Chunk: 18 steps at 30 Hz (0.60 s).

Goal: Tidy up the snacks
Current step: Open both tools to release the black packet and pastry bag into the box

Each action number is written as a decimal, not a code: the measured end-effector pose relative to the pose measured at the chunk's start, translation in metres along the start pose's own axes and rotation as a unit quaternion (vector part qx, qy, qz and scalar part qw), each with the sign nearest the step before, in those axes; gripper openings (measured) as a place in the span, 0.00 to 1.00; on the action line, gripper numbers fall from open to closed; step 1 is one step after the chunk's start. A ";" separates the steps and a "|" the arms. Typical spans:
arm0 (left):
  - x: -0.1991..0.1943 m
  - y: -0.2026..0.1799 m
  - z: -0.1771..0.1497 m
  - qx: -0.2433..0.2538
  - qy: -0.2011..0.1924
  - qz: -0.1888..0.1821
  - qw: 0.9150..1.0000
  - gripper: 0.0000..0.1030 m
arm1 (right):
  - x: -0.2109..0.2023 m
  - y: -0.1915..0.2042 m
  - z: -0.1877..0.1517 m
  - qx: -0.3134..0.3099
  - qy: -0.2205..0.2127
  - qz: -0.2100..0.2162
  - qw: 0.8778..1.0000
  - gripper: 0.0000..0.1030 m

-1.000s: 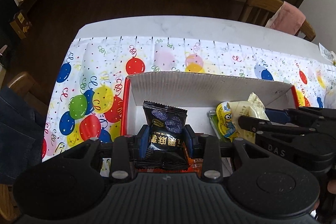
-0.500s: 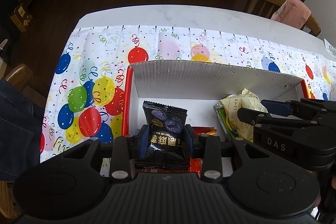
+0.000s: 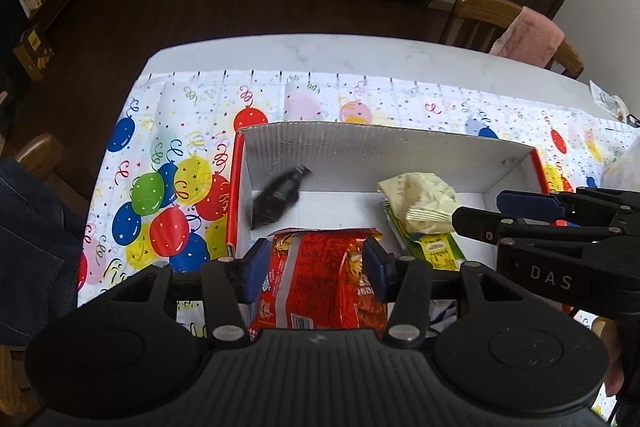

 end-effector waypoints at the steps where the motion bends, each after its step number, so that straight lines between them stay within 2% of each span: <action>1: -0.004 -0.001 -0.001 0.001 -0.003 -0.001 1.000 0.48 | -0.005 0.001 0.000 0.000 -0.004 0.002 1.000 0.45; 5: -0.022 -0.005 -0.006 0.007 -0.019 -0.008 1.000 0.48 | -0.027 0.005 -0.003 0.003 -0.018 0.008 1.000 0.47; 7: -0.031 -0.006 -0.009 0.007 -0.027 -0.013 1.000 0.48 | -0.038 0.007 -0.004 0.007 -0.027 0.012 1.000 0.55; 9: -0.040 -0.007 -0.011 0.009 -0.035 -0.015 0.999 0.48 | -0.050 0.010 -0.006 0.011 -0.039 0.017 0.999 0.60; 13: -0.059 -0.009 -0.018 0.016 -0.052 -0.020 0.998 0.49 | -0.071 0.016 -0.010 0.016 -0.054 0.025 0.998 0.61; 15: -0.069 -0.011 -0.022 0.017 -0.060 -0.026 0.998 0.53 | -0.082 0.019 -0.013 0.018 -0.061 0.031 0.998 0.62; 18: -0.084 -0.013 -0.029 0.023 -0.074 -0.031 0.997 0.55 | -0.098 0.026 -0.018 0.017 -0.074 0.040 0.996 0.71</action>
Point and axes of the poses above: each gripper's, at about its wrist camera, not at the fingertips, and x roughly the way its jaws point, y to its left, z to its top, the point moved 6 cm from there along x, roughly the way its jaws point, and after that the axes turned 13 degrees about -y, right-handed, at the moved point
